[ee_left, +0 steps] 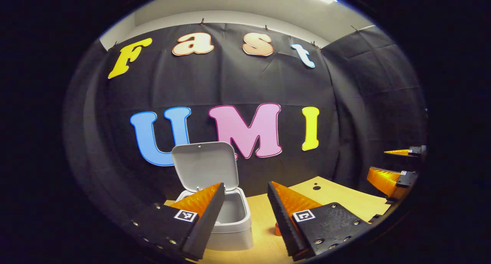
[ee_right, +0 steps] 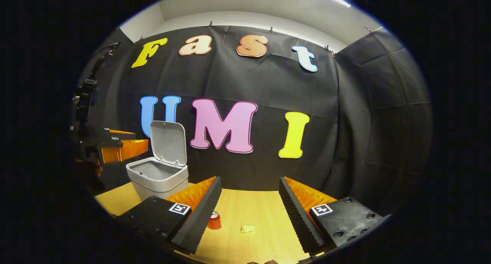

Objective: Press the lid of the desktop garbage bin to open it, pick up the crumpled paper on the desktop and throw it into the bin, then pick up the pop can on the desktop and drop it into the bin, and finally close the garbage bin lid.

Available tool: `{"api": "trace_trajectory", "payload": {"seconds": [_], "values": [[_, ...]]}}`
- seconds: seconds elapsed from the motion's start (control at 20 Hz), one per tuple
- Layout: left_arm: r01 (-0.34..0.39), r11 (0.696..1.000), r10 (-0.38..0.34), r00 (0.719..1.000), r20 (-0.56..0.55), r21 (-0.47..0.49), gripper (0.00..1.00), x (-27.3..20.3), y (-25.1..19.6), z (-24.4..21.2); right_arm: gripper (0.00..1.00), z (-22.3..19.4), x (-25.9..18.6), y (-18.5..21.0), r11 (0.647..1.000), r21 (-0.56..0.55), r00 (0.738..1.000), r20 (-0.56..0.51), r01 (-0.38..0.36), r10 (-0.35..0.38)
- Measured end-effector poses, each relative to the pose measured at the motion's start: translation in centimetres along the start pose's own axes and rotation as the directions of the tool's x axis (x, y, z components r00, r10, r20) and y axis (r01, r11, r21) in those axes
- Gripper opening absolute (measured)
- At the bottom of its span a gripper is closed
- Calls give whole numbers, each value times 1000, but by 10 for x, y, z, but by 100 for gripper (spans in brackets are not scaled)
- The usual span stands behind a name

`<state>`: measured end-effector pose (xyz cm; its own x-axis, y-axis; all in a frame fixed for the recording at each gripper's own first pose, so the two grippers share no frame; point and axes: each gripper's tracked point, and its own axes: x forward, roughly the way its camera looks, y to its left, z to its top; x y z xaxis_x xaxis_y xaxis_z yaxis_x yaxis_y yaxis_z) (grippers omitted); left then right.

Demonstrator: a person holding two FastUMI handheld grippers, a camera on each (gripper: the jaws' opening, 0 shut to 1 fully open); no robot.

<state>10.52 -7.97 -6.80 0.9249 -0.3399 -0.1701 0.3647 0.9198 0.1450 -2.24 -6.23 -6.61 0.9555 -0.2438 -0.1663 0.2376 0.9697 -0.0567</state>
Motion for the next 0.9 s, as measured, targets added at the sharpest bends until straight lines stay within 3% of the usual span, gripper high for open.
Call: {"api": "trace_trajectory", "payload": {"seconds": [0.1,0.55,0.6,0.9], "values": [[25,1000,-25,1000,18,3,84,-10,-18,2,98,-5,1,2,1000,-3,1000,-12,-4,4],[-5,998,3,1000,-24,-67,87,-32,-28,-26,98,-35,11,6,1000,-8,994,-105,-18,17],[-7,997,5,1000,-31,-75,93,-34,-28,-29,98,-41,15,6,1000,-12,991,-128,-24,22],[-28,994,21,997,-70,-102,93,-42,-24,-40,98,-85,45,7,996,-36,962,-265,-83,70]]}}
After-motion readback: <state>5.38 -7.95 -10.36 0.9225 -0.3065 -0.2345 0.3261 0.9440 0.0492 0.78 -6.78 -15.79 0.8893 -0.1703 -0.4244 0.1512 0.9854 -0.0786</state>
